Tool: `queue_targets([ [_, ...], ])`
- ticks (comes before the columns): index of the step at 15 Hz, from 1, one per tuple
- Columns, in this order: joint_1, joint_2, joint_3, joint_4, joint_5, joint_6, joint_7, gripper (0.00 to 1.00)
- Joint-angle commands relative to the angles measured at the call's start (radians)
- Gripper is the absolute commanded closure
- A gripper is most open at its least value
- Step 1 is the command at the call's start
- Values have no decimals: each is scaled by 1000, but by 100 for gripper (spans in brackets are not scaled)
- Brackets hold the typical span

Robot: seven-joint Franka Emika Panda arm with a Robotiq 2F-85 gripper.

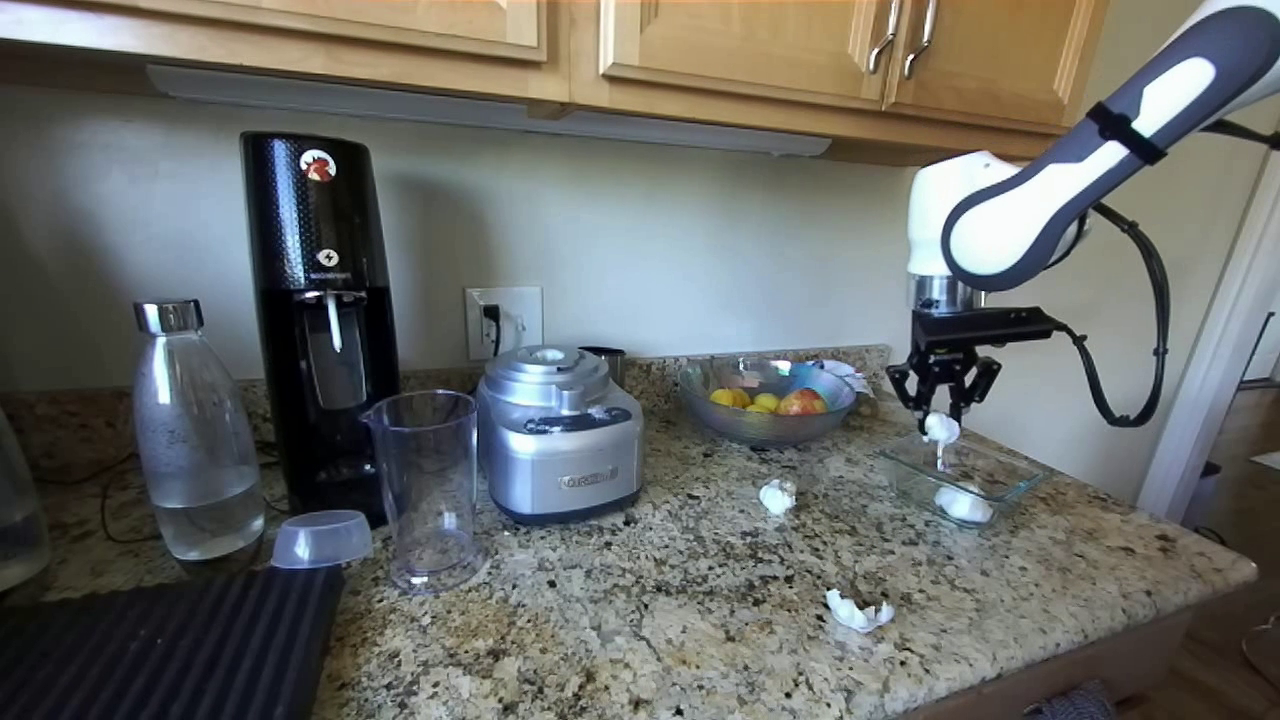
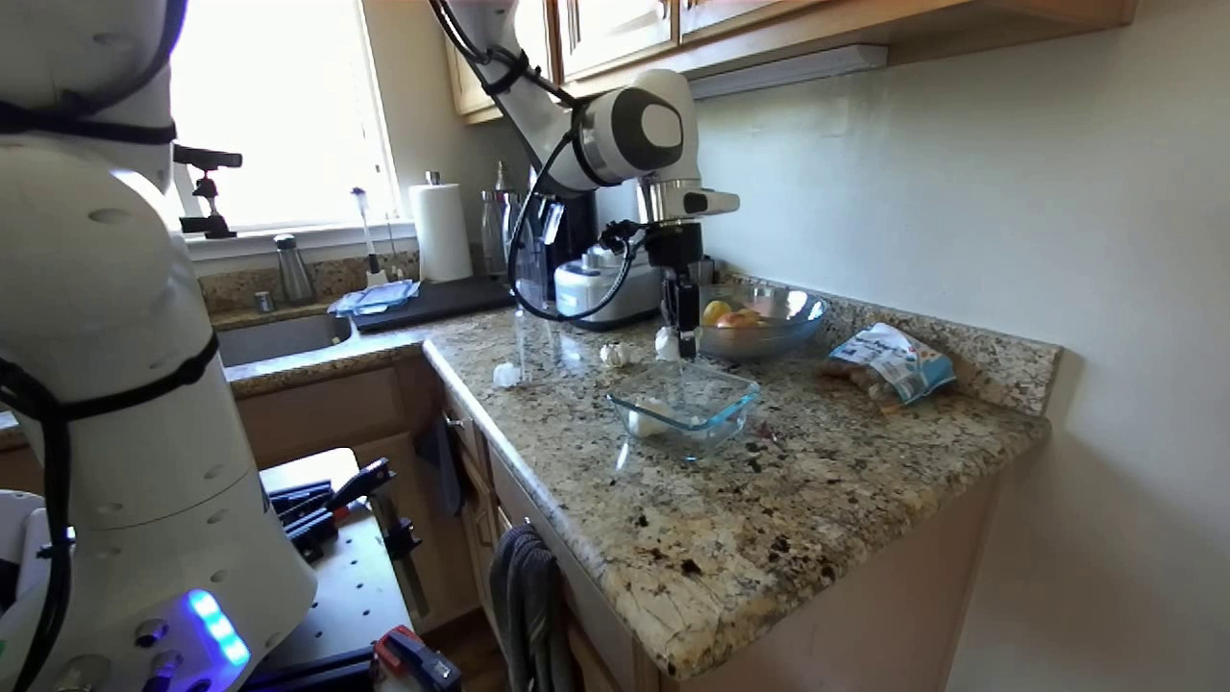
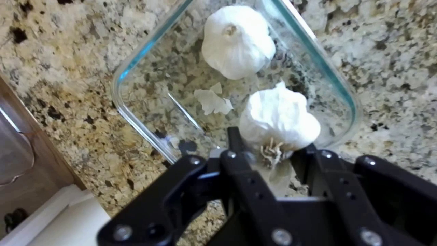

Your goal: Put the garlic in the glass dish

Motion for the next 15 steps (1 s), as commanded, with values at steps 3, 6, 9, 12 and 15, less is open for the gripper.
queue_targets([
  [3, -20, 56, 1, -35, 24, 57, 43, 85],
  [6, -1, 48, -9, -57, 3, 118, 54, 37],
  [9, 17, -1, -8, -85, -14, 140, 52, 23],
  [12, 21, -58, 22, -103, 14, 122, 12, 5],
  [15, 29, -94, 74, -104, 49, 121, -18, 0],
])
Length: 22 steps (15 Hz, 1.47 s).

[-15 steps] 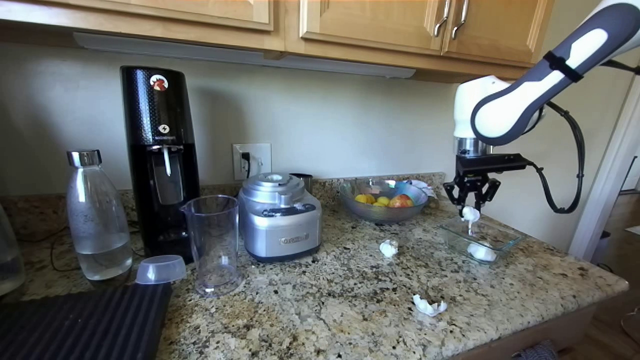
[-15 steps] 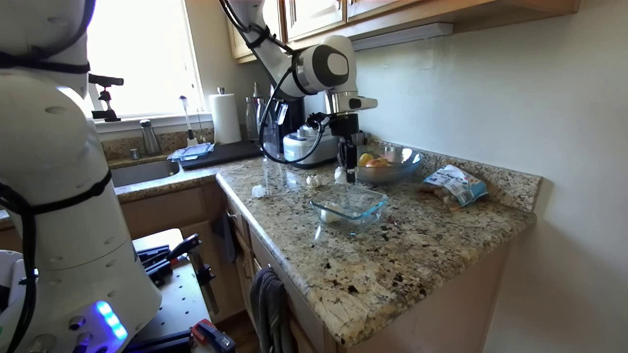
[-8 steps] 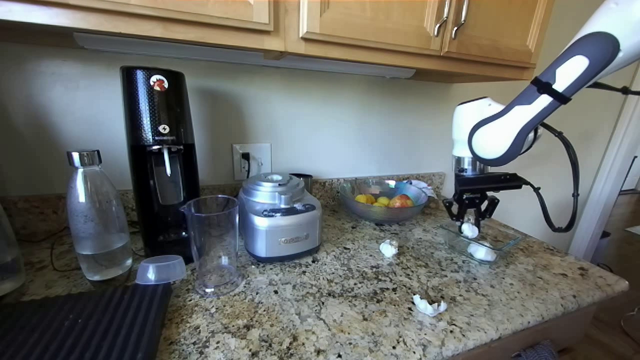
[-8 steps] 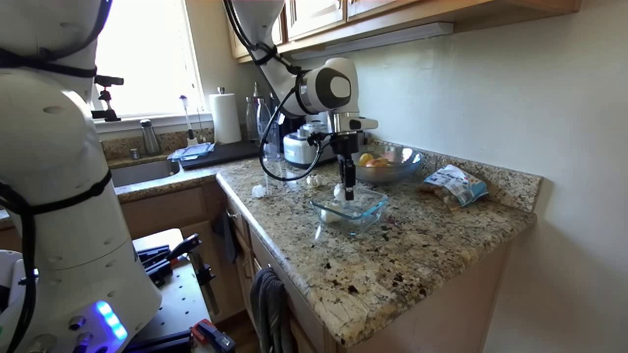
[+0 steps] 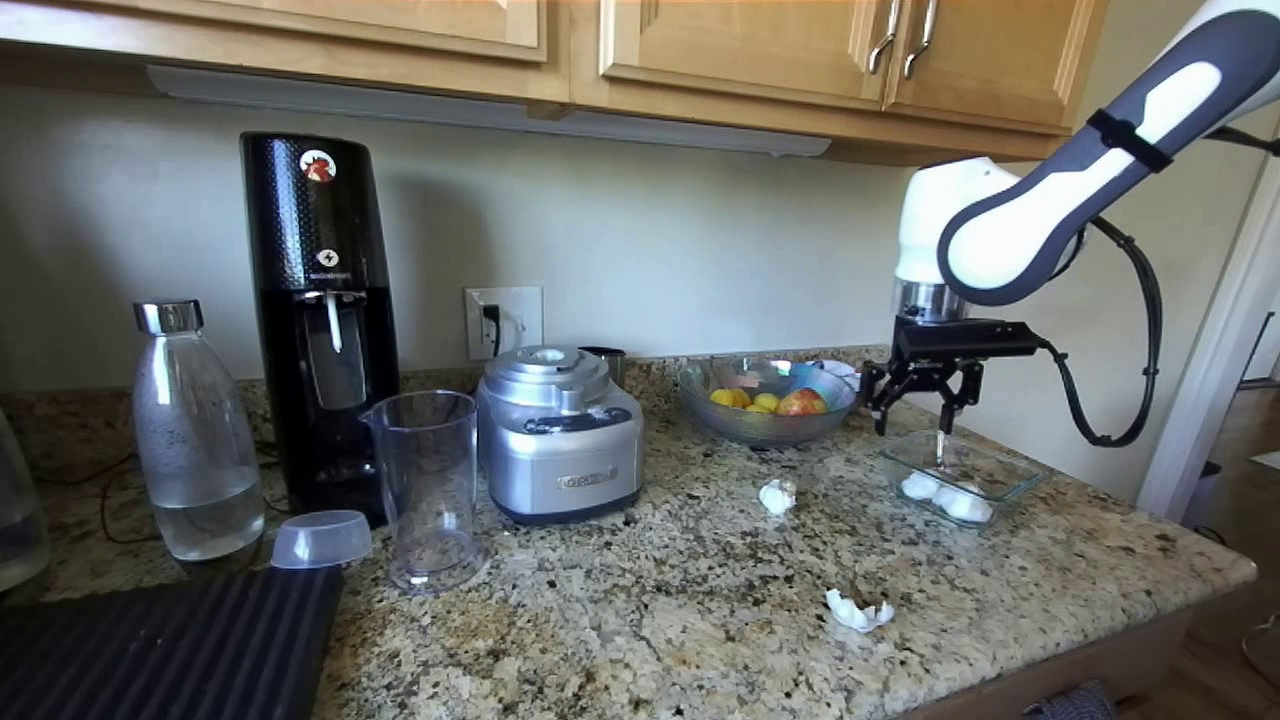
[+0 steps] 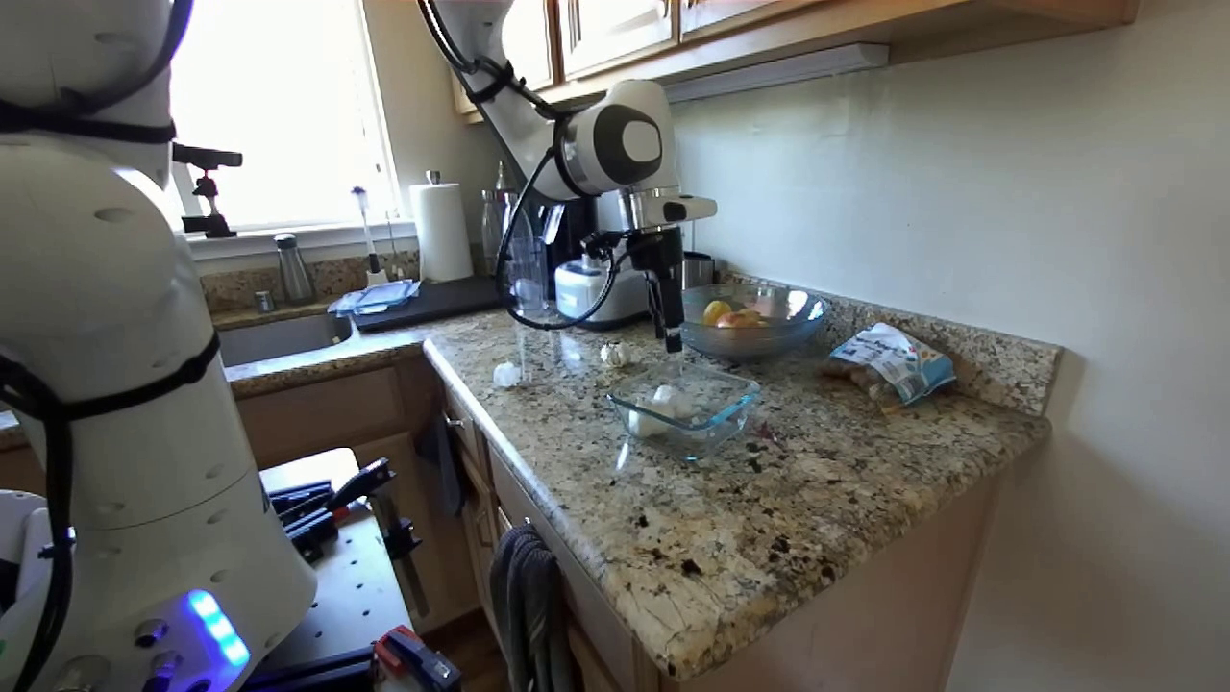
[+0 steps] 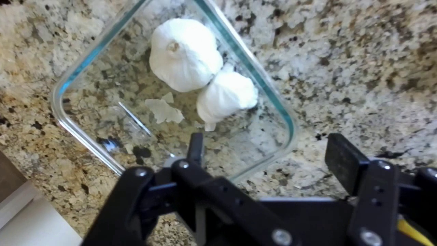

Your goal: Put the garlic in the glass dish

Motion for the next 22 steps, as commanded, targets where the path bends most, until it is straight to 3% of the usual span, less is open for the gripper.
queue_targets([
  [1, 9, -88, 56, -53, 55, 6, -49, 0],
  [9, 36, 46, 163, 59, 197, 17, -211, 0],
  [22, 105, 298, 138, 278, 206, 54, -311, 0],
])
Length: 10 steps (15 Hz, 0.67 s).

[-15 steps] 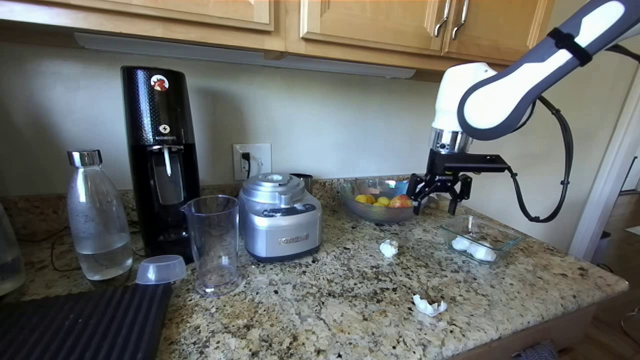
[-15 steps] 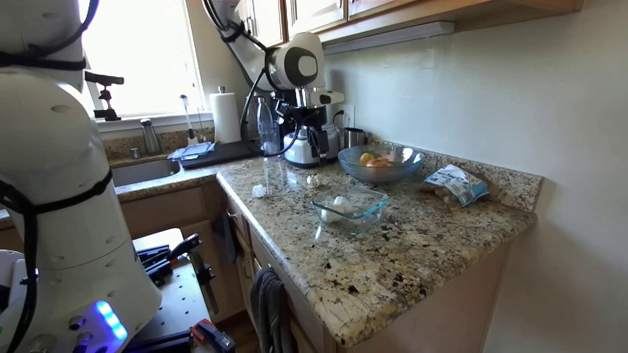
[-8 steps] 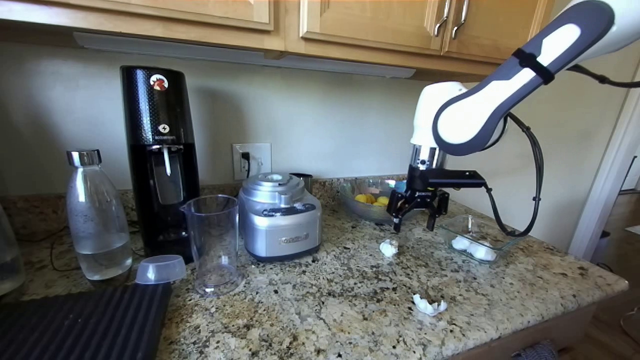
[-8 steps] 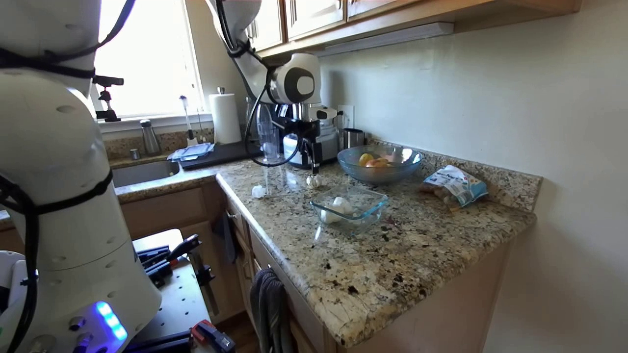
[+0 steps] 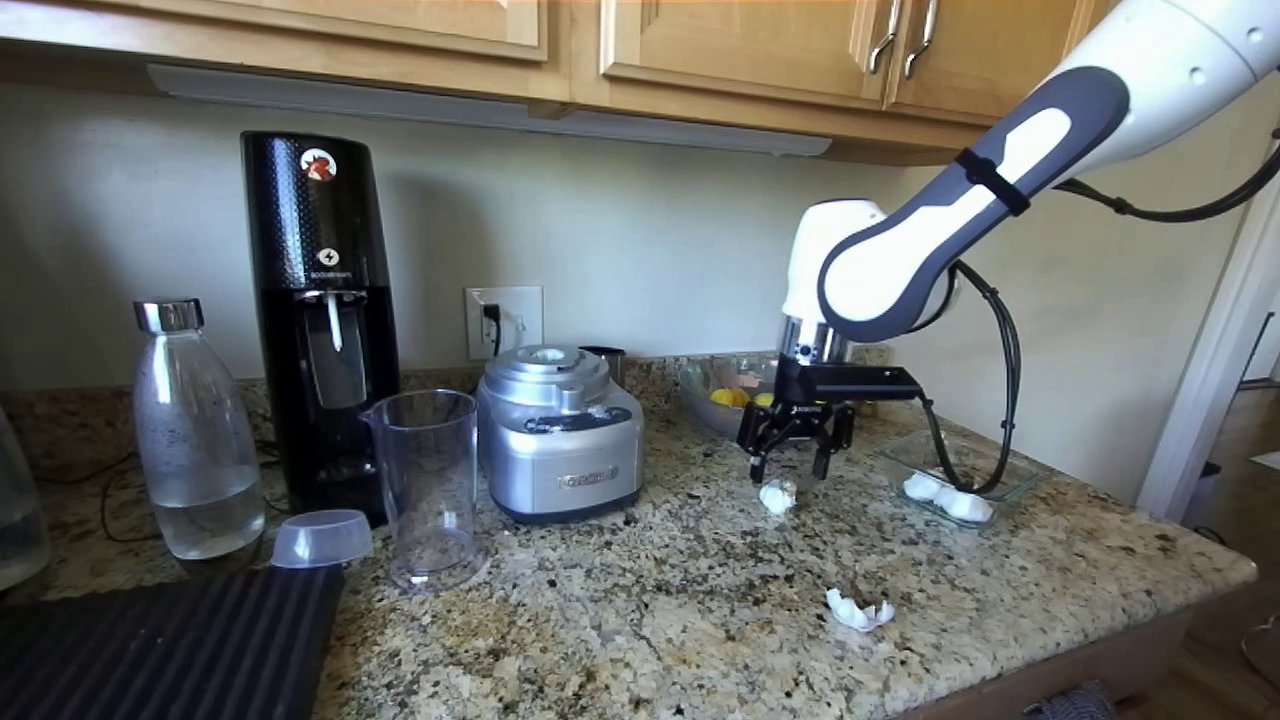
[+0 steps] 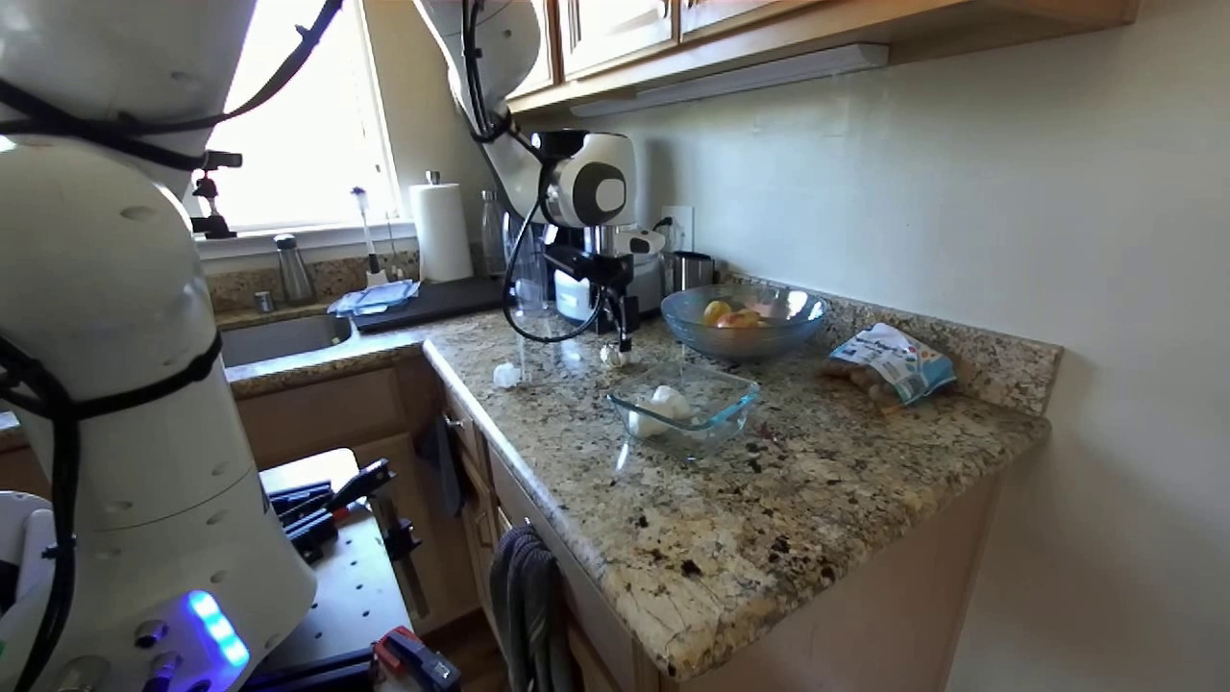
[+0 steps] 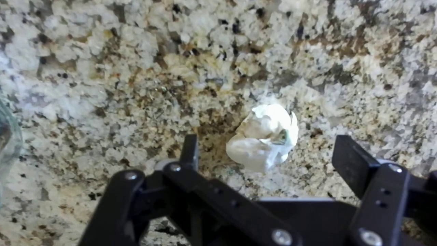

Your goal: Put the garlic in the glass dish

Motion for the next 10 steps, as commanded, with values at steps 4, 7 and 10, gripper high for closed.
queue_targets([
  [4, 33, 71, -34, 61, 23, 16, -45, 4],
  [7, 45, 93, -52, 71, 4, 30, -47, 8],
  [10, 48, 109, -63, 75, 7, 33, -56, 18],
])
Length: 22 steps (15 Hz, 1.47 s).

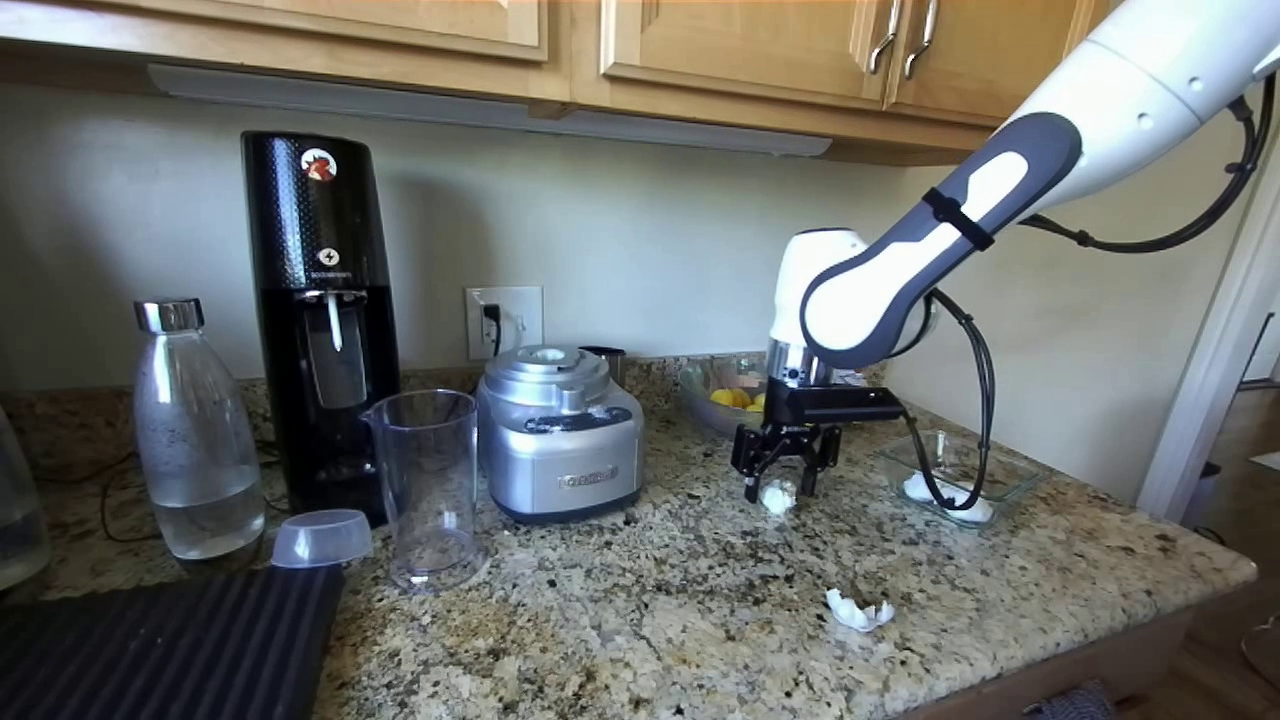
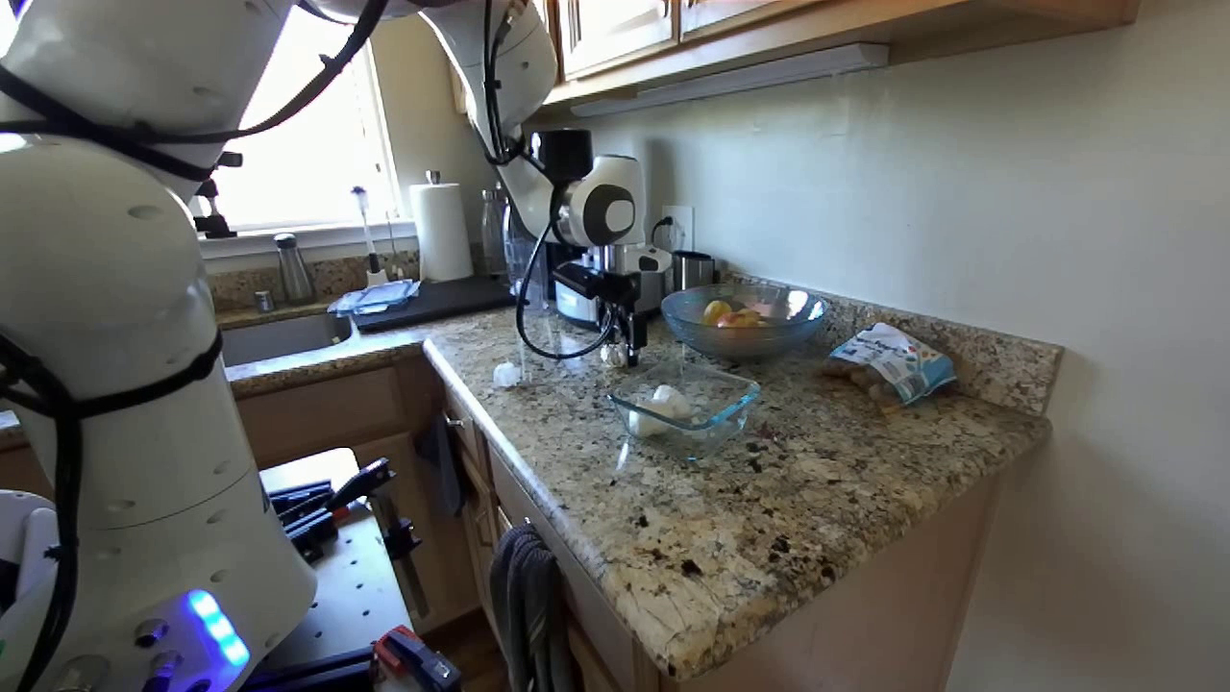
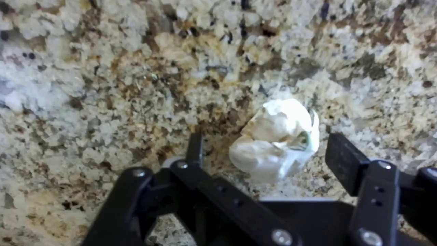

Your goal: Put the garlic in the glass dish

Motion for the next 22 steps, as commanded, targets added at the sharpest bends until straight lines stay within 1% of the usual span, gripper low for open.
queue_targets([
  [1, 24, 13, -31, 3, 10, 24, -24, 32],
  [2, 21, 12, -29, 3, 17, 20, -28, 43],
  [6, 13, -4, -20, -2, 32, 9, -40, 69],
  [7, 9, -15, -16, -7, 39, 3, -44, 75],
  [10, 3, -65, -9, -34, 55, -42, -54, 79],
  [14, -14, -164, -16, -83, 56, -109, -69, 79],
  [17, -24, -247, -53, -110, 32, -160, -37, 79],
  [22, -59, -341, -144, -180, -17, -162, 59, 79],
])
